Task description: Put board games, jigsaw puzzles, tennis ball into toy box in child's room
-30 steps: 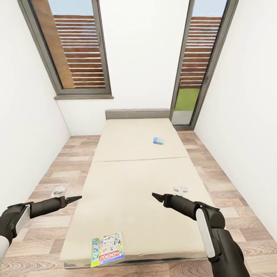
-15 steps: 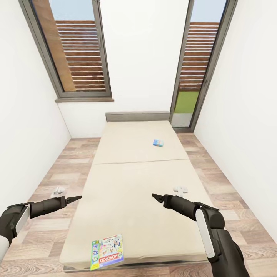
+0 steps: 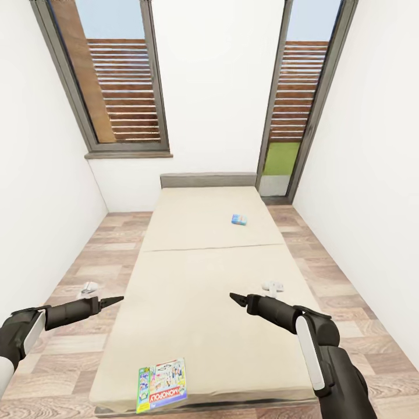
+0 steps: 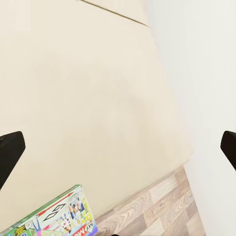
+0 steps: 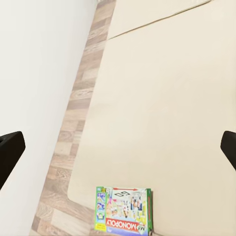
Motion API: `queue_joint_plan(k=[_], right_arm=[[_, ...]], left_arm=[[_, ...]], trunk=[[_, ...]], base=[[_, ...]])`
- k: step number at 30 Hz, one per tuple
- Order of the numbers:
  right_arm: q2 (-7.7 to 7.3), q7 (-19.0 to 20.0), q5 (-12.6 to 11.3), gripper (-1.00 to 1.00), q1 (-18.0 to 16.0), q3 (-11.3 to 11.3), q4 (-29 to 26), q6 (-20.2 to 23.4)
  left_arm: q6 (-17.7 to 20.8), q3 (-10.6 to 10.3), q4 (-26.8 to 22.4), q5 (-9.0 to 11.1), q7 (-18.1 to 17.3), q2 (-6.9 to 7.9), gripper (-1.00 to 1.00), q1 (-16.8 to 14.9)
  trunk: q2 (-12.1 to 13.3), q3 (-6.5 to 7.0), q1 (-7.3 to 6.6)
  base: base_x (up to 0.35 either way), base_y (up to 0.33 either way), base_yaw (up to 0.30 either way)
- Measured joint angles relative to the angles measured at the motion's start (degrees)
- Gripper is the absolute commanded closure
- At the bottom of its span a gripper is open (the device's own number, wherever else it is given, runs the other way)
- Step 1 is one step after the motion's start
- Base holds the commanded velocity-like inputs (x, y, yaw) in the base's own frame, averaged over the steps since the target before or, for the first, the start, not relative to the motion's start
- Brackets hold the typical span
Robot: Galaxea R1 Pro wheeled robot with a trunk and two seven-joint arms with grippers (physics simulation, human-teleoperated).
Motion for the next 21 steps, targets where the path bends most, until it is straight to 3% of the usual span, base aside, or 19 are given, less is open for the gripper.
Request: queue_joint_plan(k=[21], right_arm=[[-0.02, -0.09, -0.01, -1.00, 0.00, -0.01, 0.00, 0.01]], left_arm=[[0.00, -0.03, 0.02, -0.01, 0.00, 0.00, -1.00, 0.00]], trunk=[[0.00, 1.68, 0.00]], base=[[0.000, 0.000, 0.000]])
